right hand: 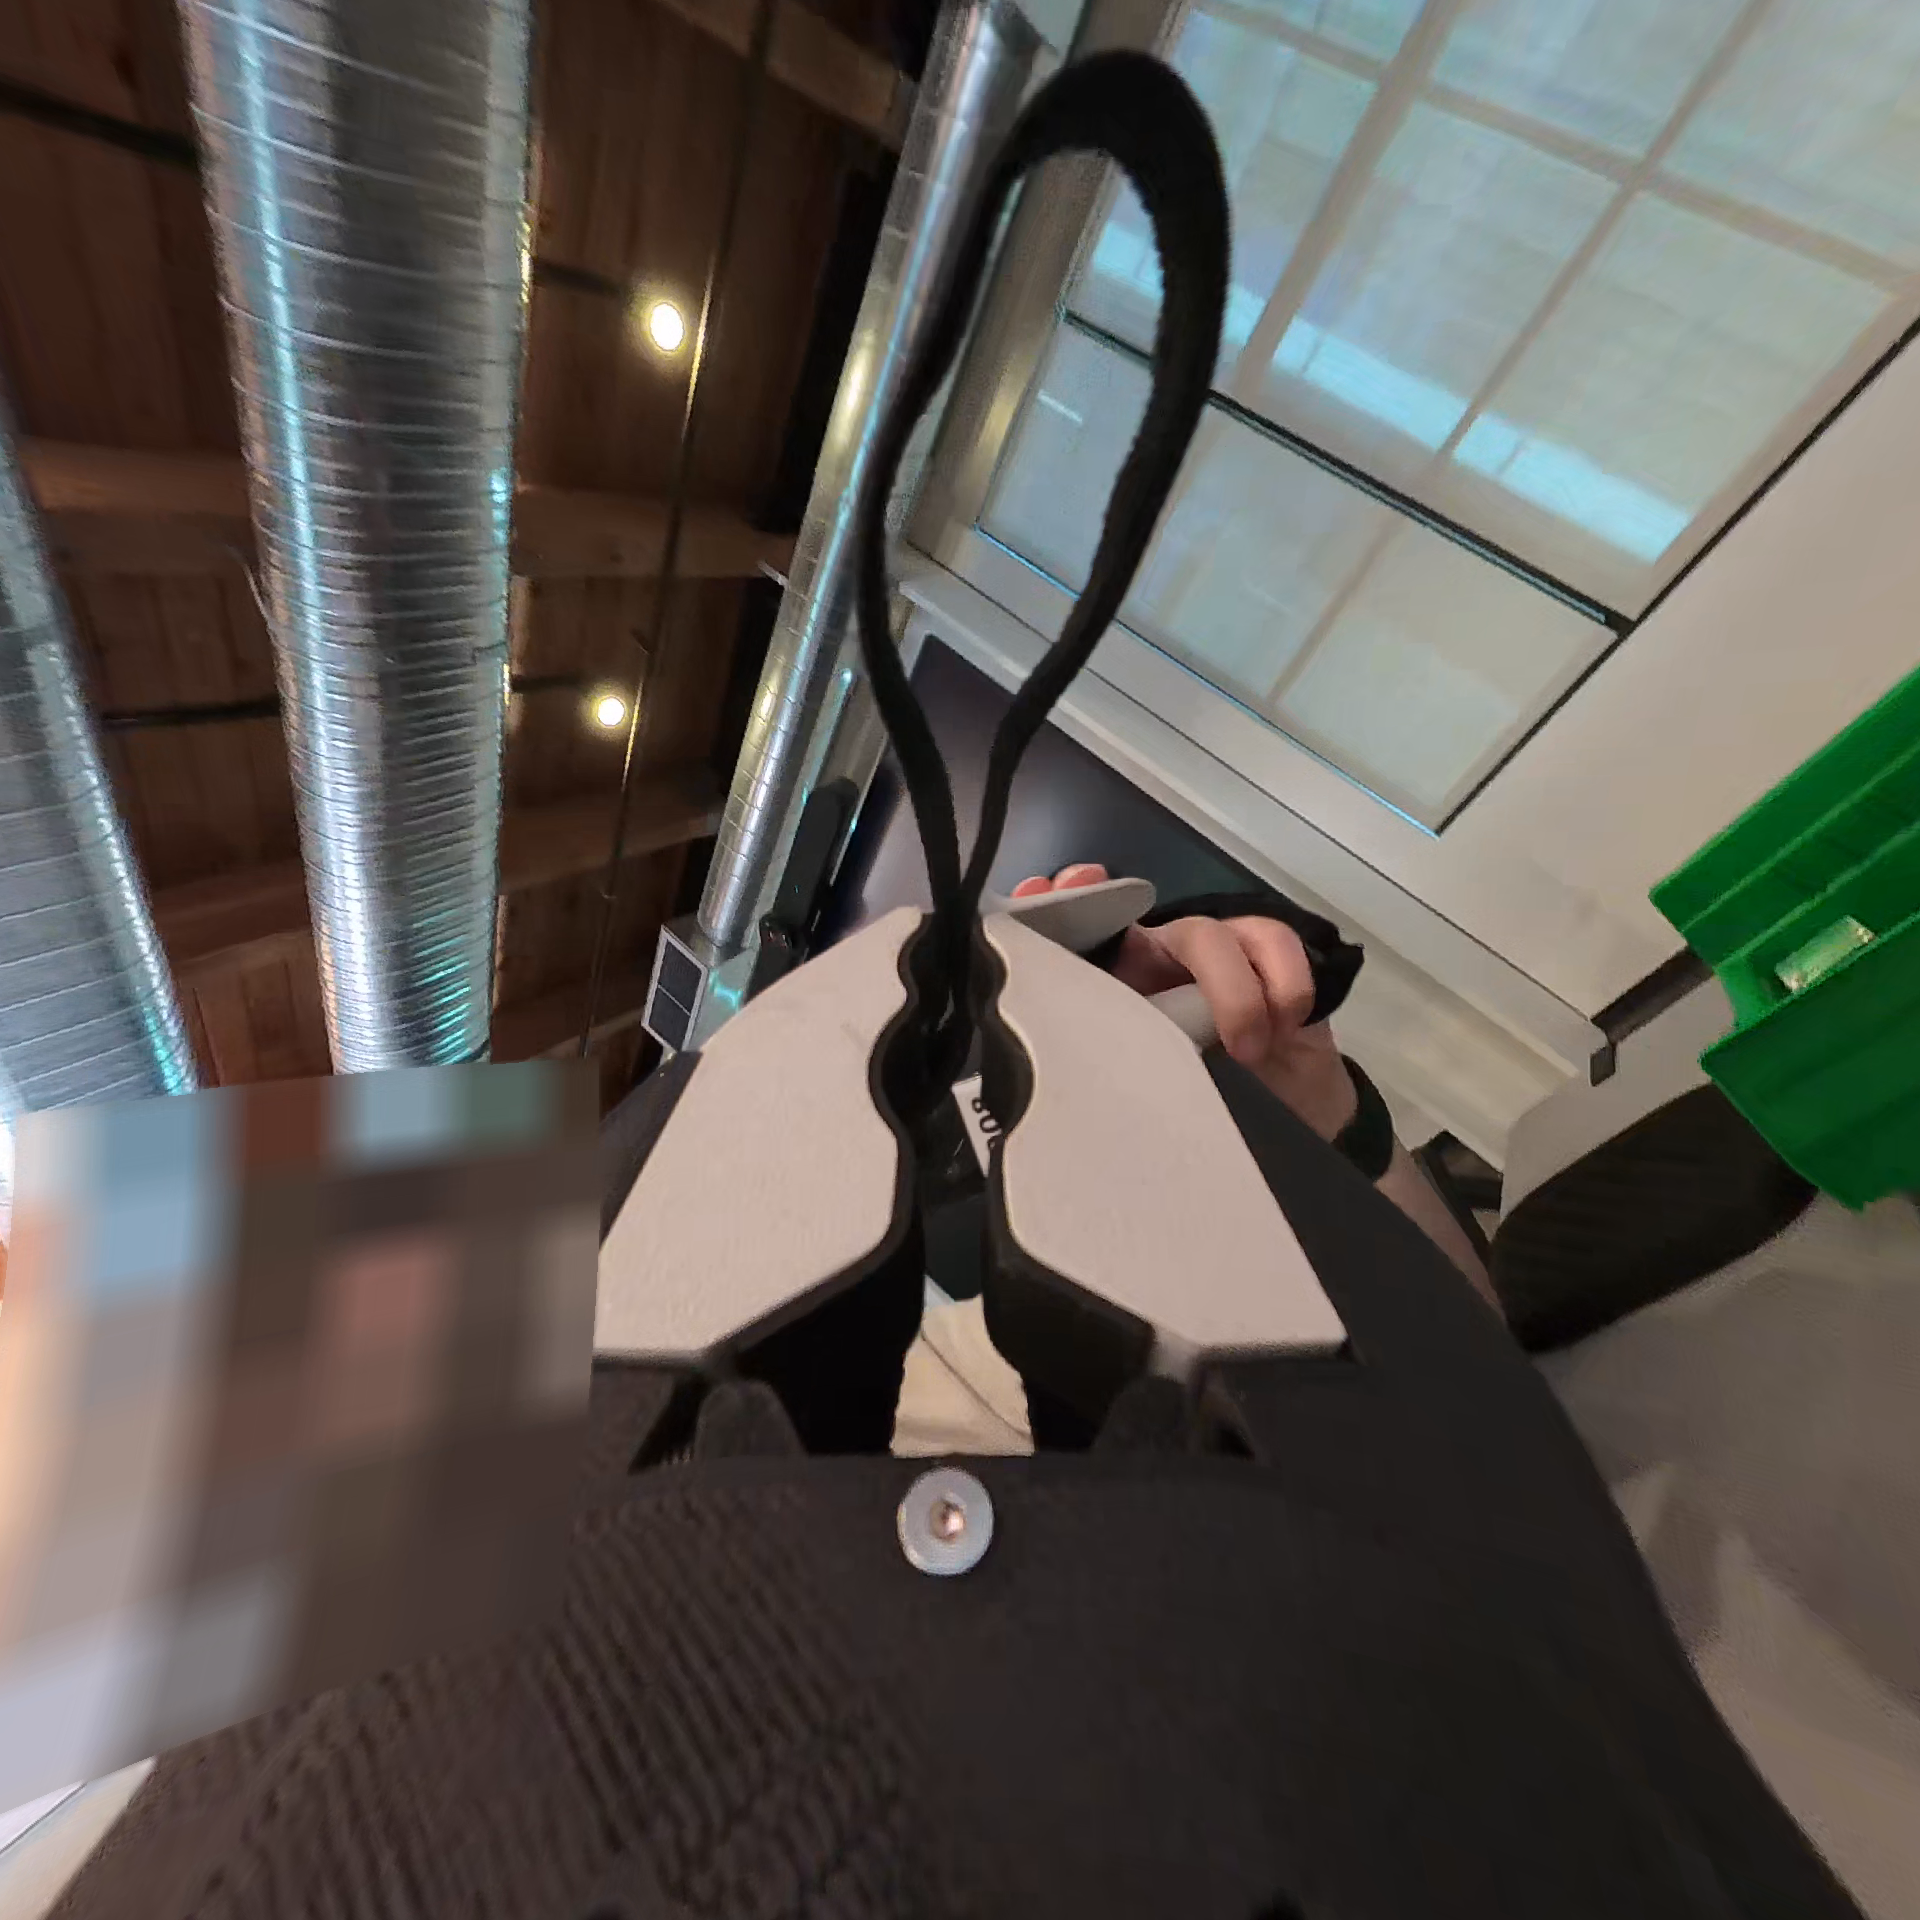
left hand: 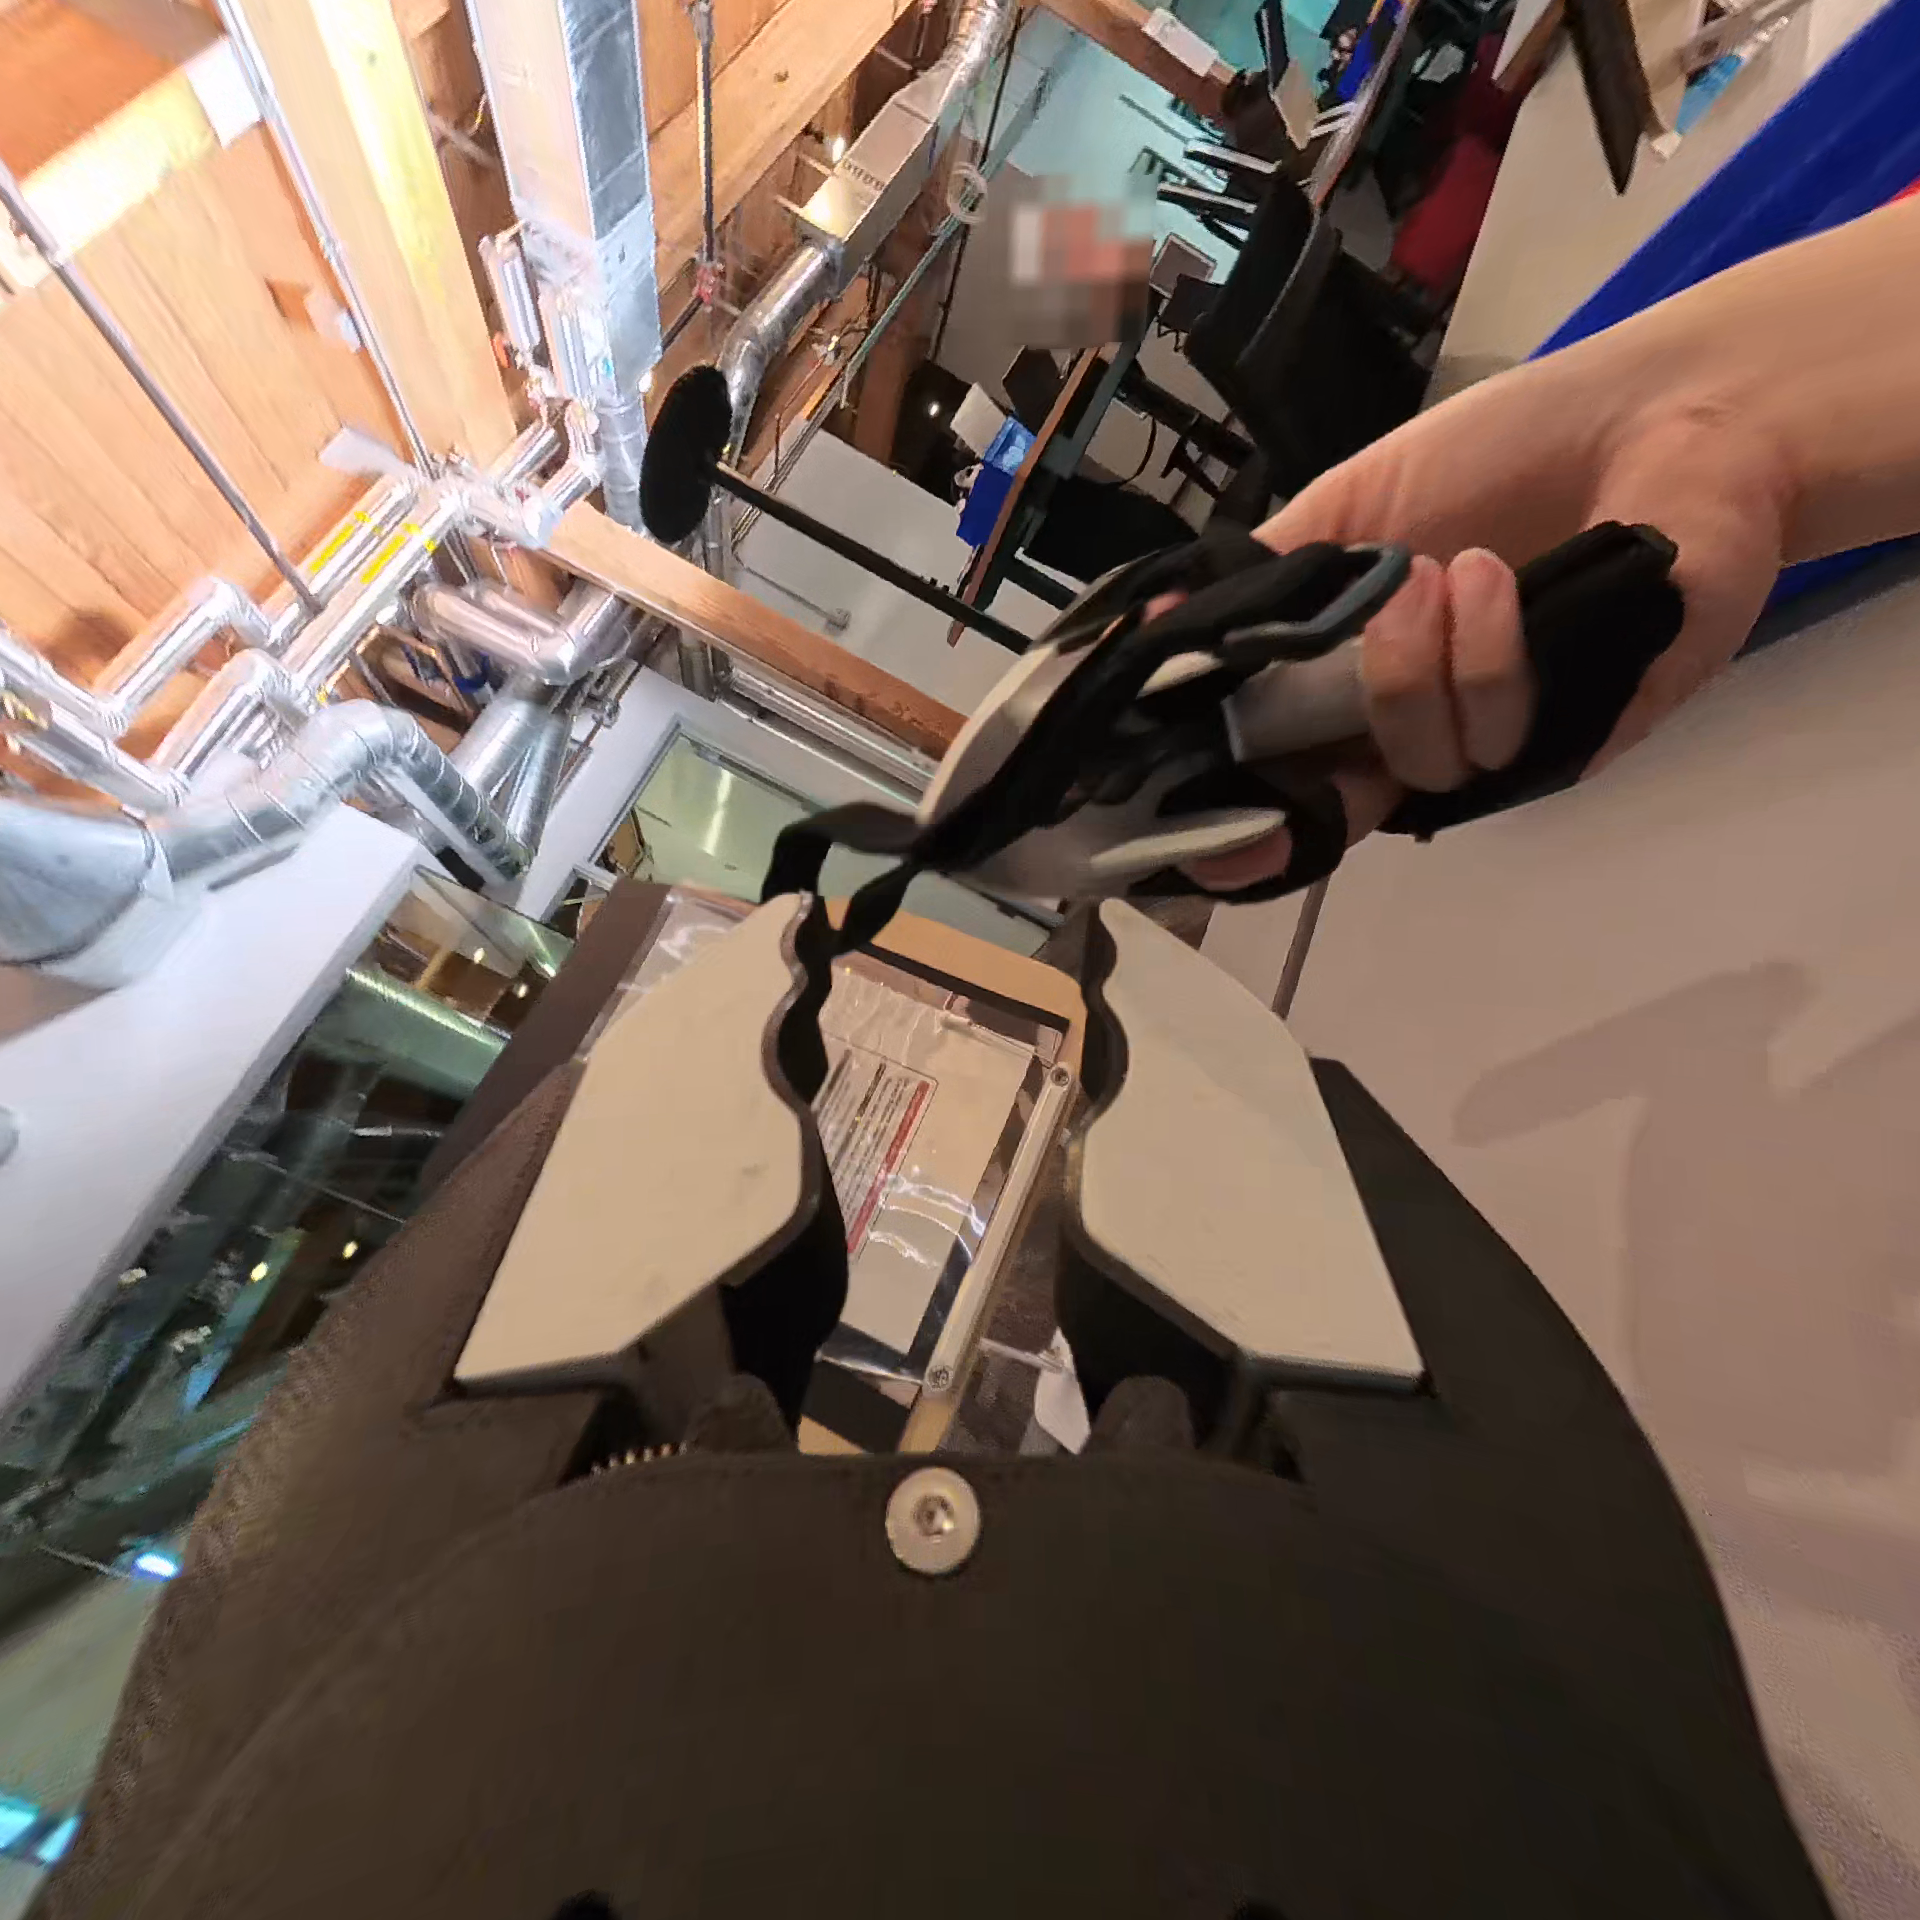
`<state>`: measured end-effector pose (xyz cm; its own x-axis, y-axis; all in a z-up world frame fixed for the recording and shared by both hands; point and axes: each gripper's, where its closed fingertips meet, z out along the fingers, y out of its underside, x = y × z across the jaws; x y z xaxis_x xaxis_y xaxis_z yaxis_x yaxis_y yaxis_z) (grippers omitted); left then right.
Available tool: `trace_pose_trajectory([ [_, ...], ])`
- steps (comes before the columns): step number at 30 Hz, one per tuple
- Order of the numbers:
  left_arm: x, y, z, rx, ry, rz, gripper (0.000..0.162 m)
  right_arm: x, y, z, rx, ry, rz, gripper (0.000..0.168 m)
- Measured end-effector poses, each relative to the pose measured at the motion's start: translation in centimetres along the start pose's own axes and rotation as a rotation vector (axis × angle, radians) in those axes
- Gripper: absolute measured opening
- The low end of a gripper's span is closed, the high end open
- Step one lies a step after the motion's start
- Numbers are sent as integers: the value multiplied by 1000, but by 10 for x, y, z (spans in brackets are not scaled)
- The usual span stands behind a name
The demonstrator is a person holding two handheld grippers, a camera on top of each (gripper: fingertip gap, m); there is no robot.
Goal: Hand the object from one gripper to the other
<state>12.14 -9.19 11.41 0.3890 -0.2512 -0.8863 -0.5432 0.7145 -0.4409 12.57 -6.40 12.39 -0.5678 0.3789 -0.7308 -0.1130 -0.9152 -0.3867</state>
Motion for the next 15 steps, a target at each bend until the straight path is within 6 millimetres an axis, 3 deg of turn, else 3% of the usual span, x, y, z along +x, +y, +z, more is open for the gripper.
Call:
trace_pose_trajectory([
  [2,9,-5,3,21,3,57,48,6,6,5,-19,19,2,5],
  [6,18,-14,6,62,-29,155,37,16,12,10,-28,36,15,6],
  [10,18,-17,3,79,-90,302,4,22,19,14,-53,56,24,8],
  [12,6,-17,0,66,-98,193,4,26,22,14,-93,101,-18,16],
  [15,-34,-16,-11,78,-138,-142,4,17,24,9,-176,139,-99,20],
])
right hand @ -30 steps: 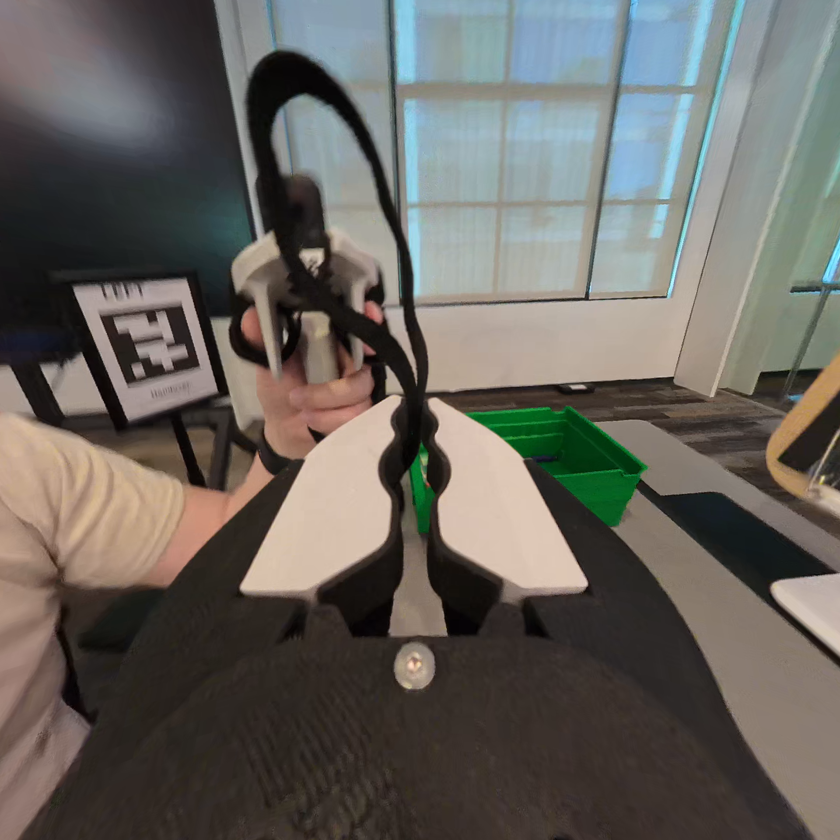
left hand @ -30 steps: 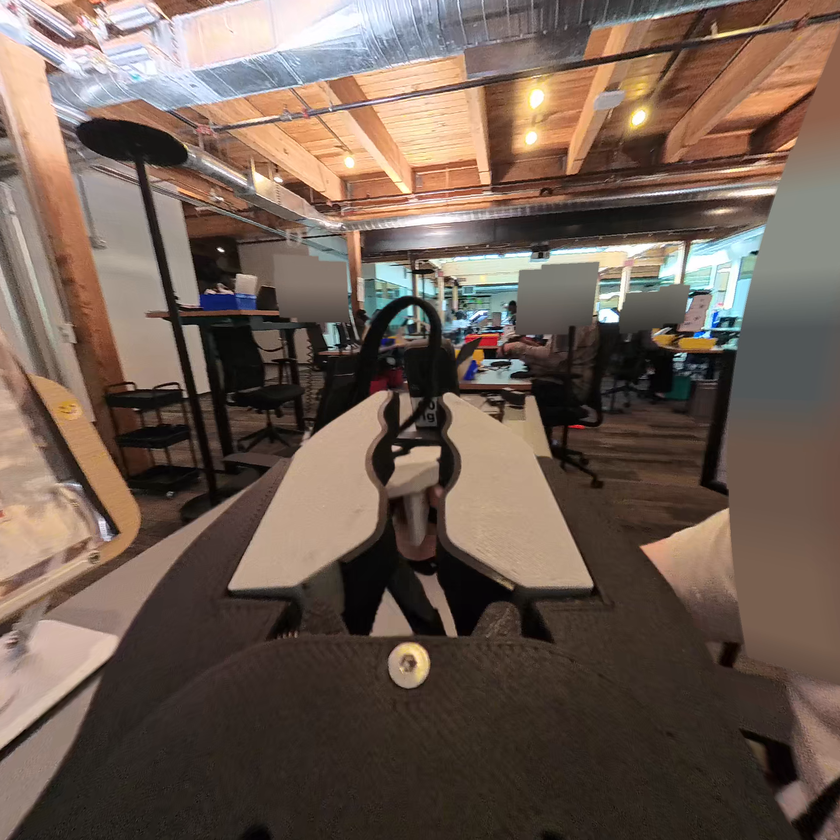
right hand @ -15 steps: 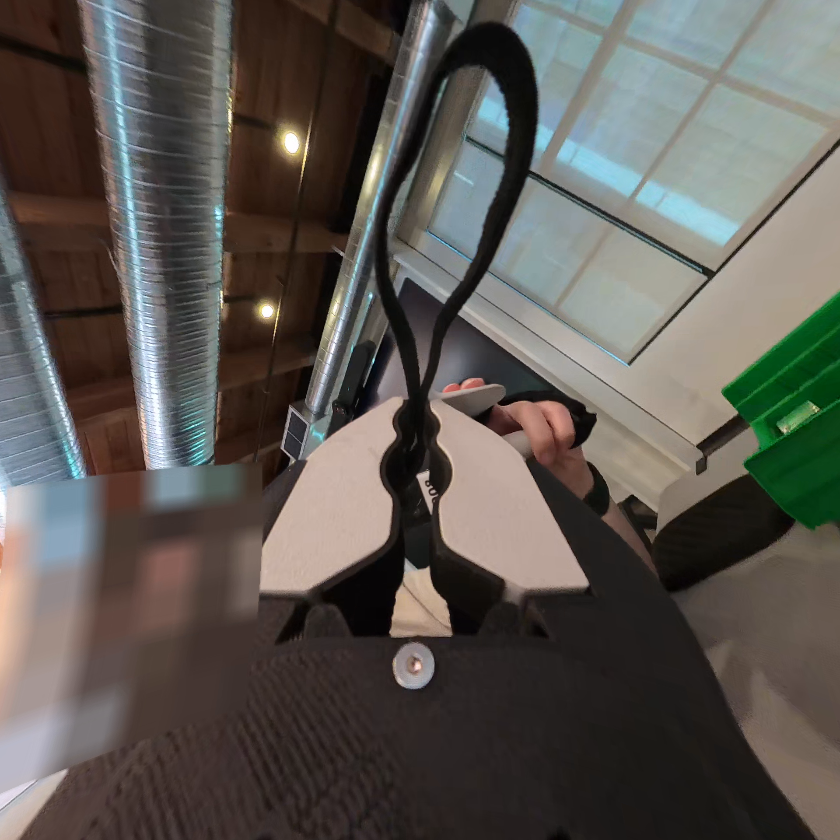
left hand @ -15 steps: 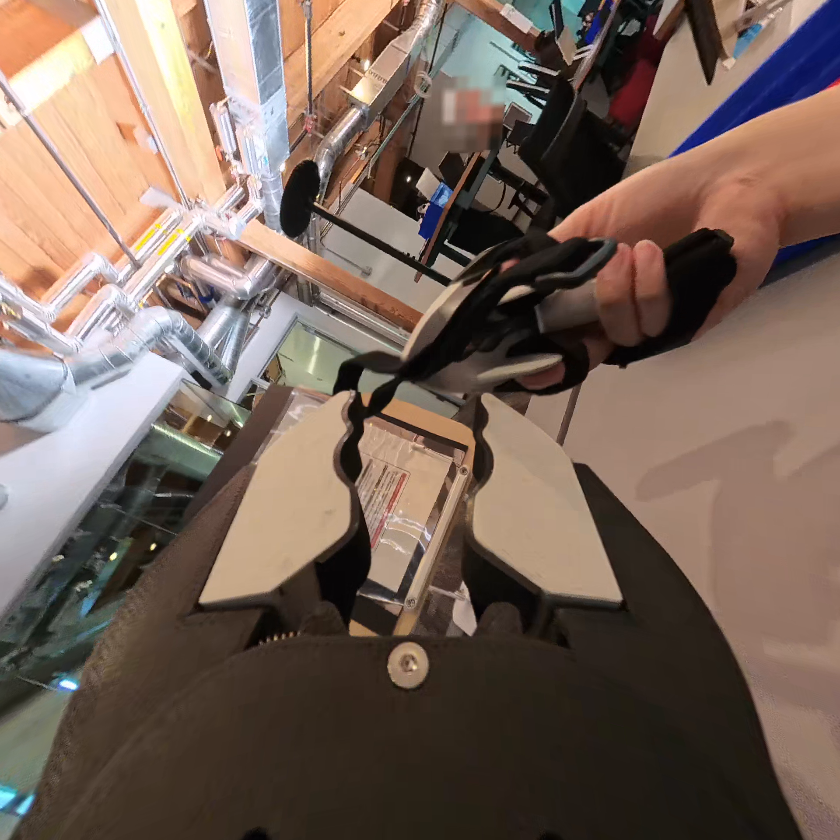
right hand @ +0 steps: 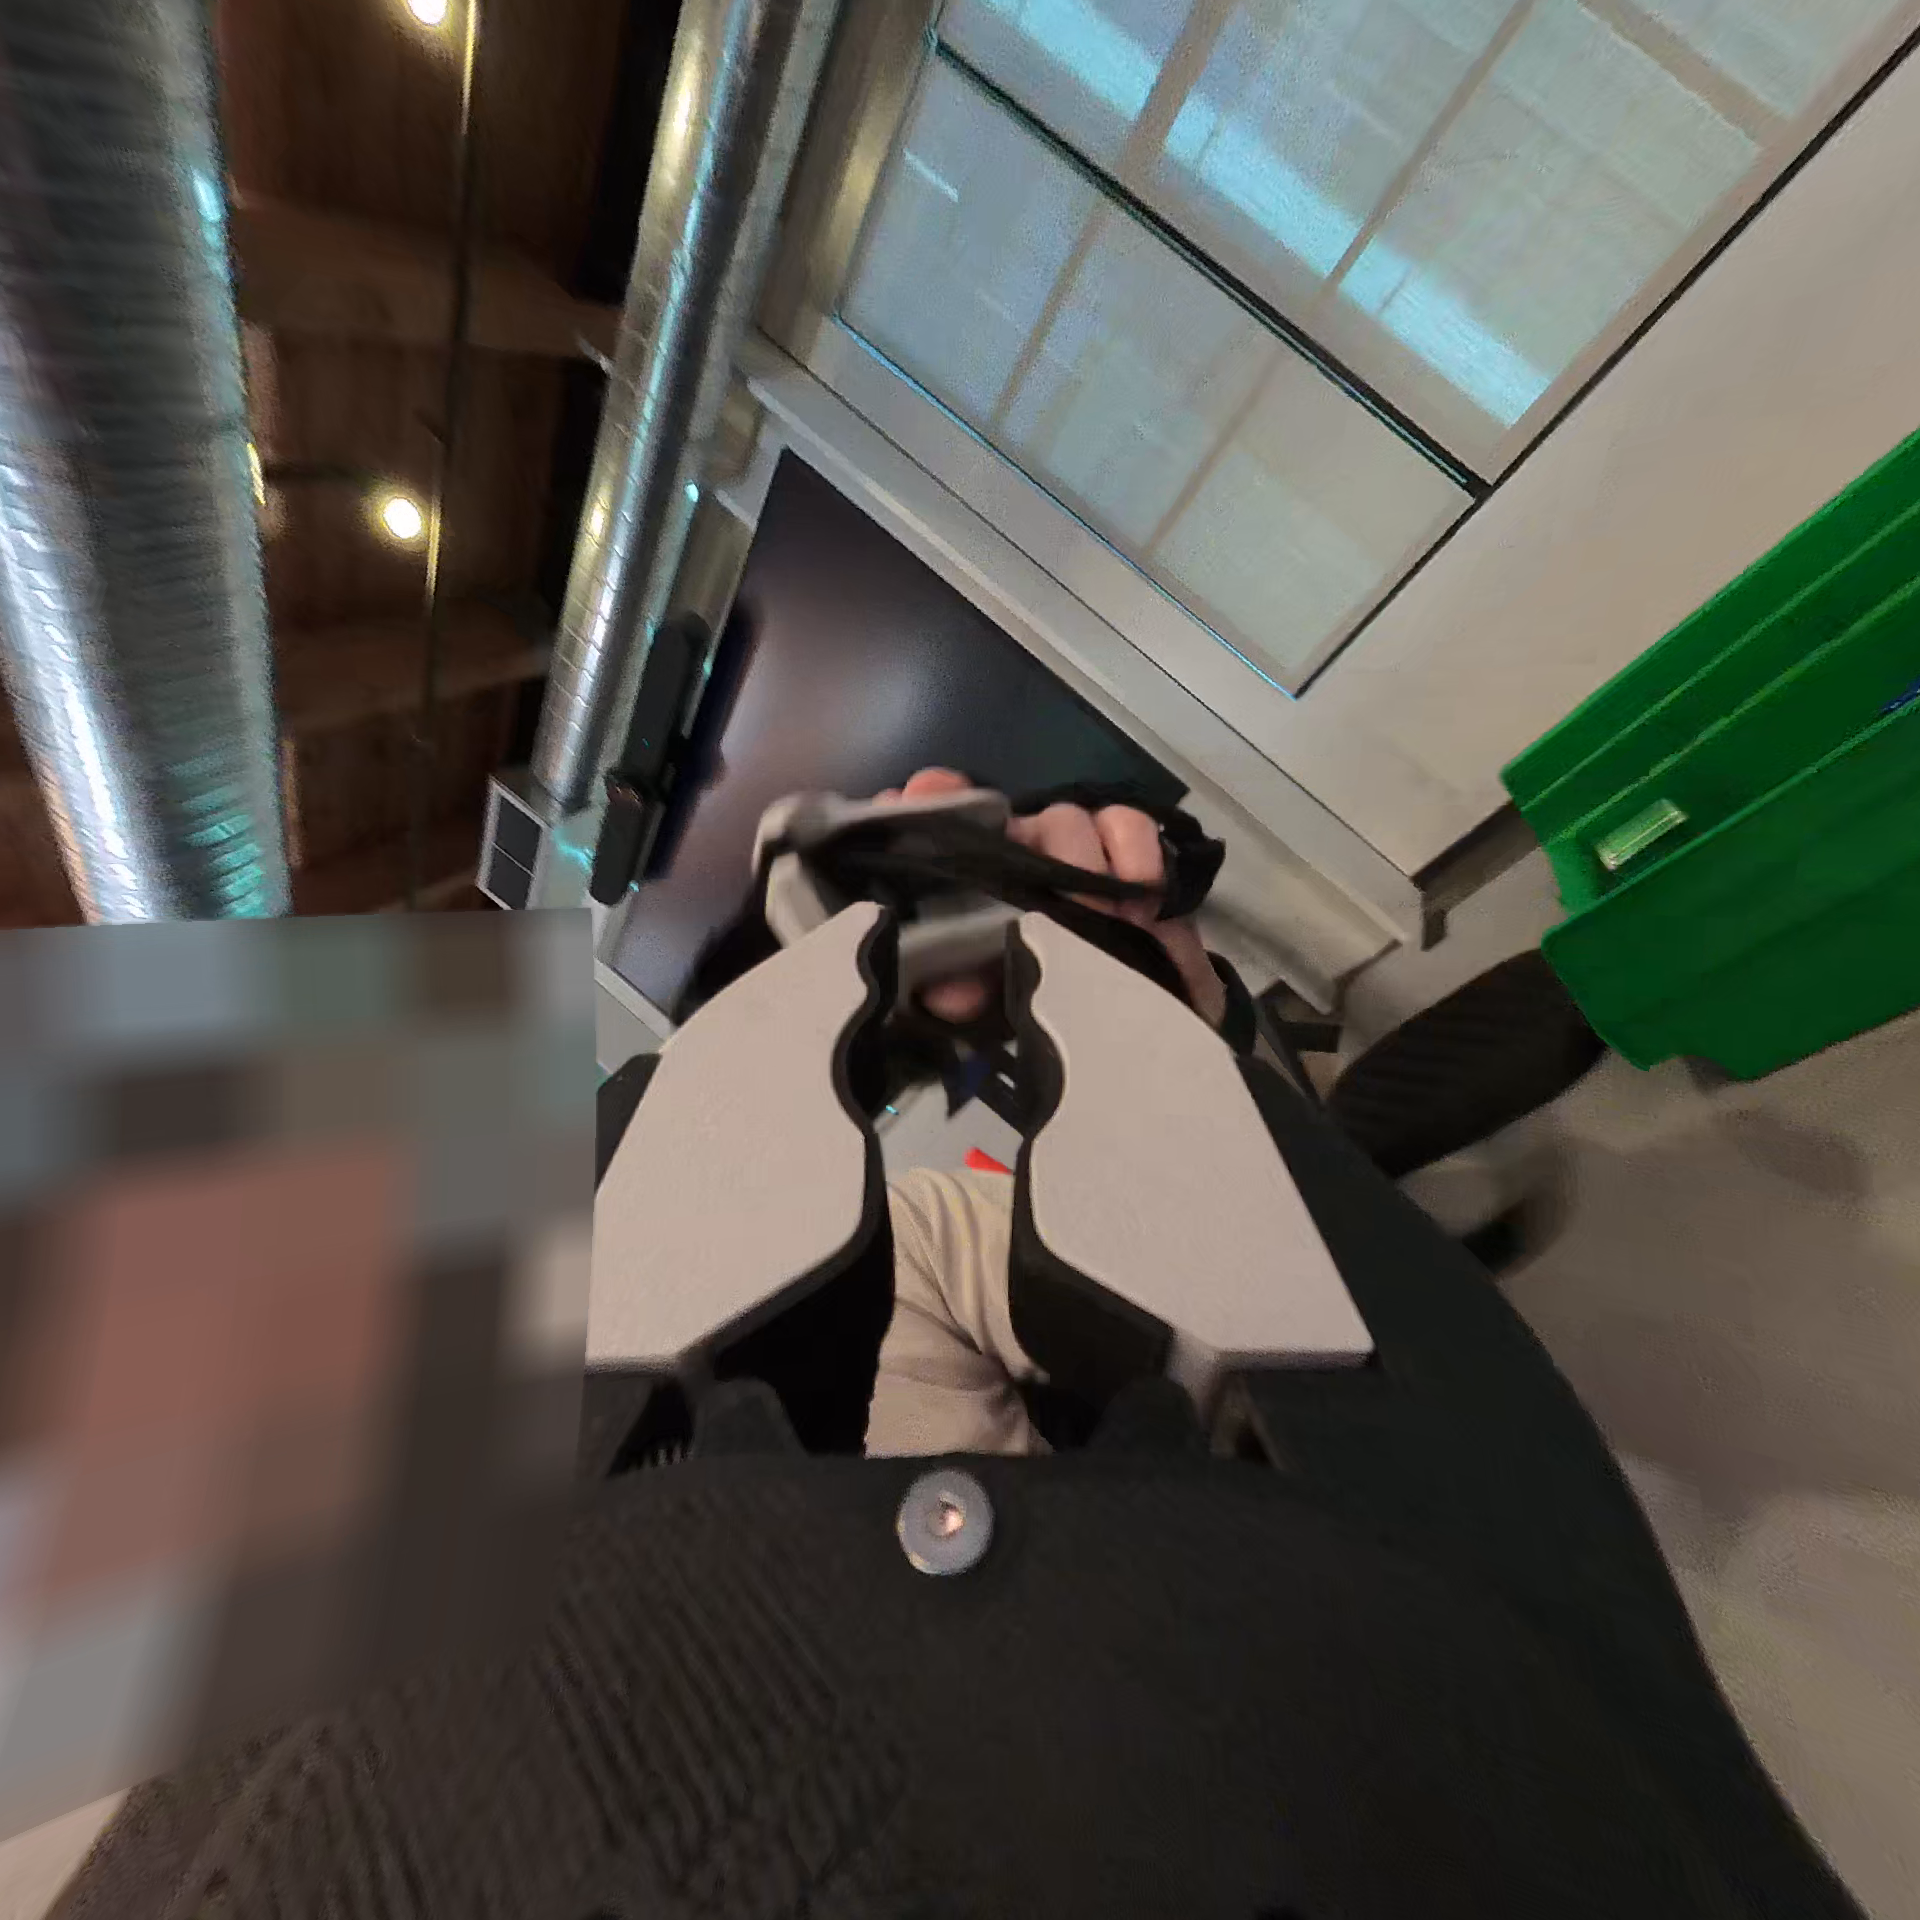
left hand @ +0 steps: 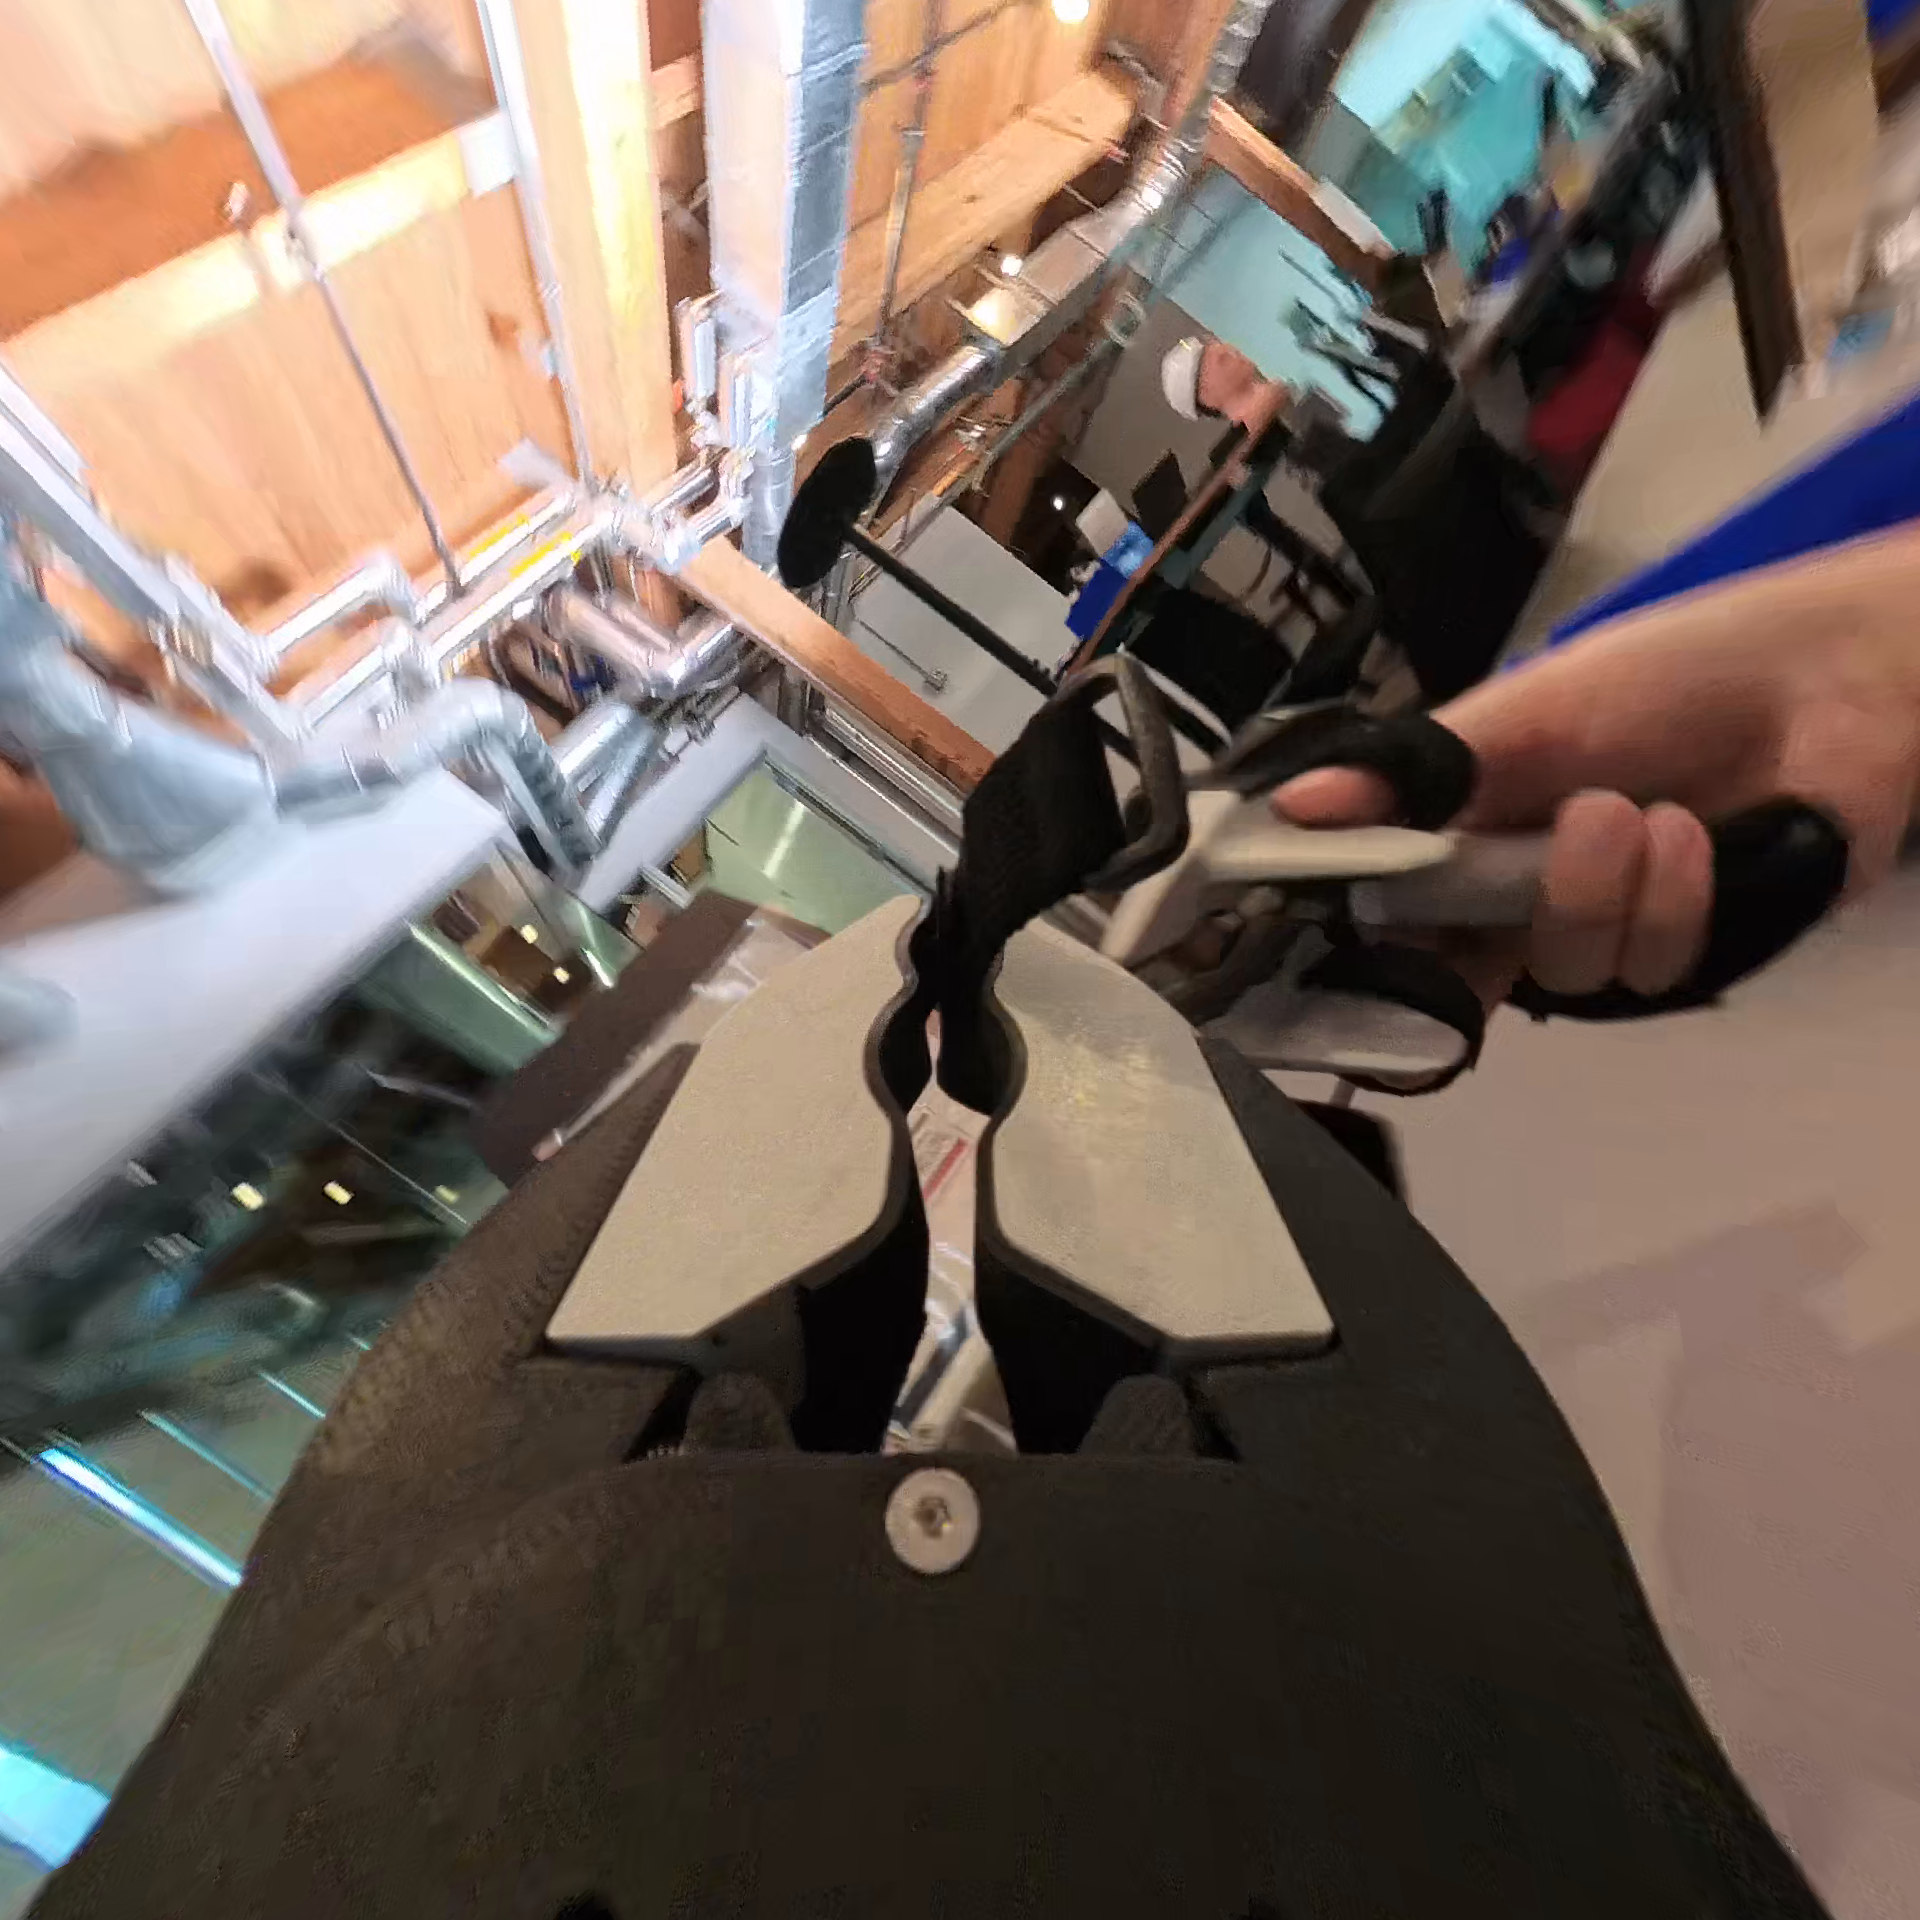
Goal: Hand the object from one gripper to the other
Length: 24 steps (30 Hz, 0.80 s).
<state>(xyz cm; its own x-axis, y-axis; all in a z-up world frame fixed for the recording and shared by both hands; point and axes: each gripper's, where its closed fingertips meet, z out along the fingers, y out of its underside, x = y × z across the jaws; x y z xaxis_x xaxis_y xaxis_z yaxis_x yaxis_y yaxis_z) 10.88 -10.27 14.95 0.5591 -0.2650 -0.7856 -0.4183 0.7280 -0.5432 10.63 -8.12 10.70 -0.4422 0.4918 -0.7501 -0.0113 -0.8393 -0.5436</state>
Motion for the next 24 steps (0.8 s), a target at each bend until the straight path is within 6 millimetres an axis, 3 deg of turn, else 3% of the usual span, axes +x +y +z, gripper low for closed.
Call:
trace_pose_trajectory([
  [4,-52,5,-17,41,-24,-486,3,-18,-4,-11,-46,94,-246,23],
  [7,-77,16,-28,71,-9,-766,3,-29,-11,-11,-26,220,-573,27],
  [9,-91,29,-33,67,-57,-838,3,-34,-17,-8,14,356,-855,30],
  [11,-94,43,-33,2,-109,-776,3,-44,-20,-3,69,490,-1160,41],
  [14,-91,59,-27,-148,-227,-558,3,-66,-10,12,113,651,-1553,44],
  [17,-73,67,-14,-282,-300,-350,3,-74,3,27,101,776,-1764,48],
  [20,-37,61,5,-320,-244,-286,3,-75,13,38,122,792,-1849,49],
  [24,-2,38,18,-281,-151,-285,3,-59,9,36,85,808,-1816,50],
])
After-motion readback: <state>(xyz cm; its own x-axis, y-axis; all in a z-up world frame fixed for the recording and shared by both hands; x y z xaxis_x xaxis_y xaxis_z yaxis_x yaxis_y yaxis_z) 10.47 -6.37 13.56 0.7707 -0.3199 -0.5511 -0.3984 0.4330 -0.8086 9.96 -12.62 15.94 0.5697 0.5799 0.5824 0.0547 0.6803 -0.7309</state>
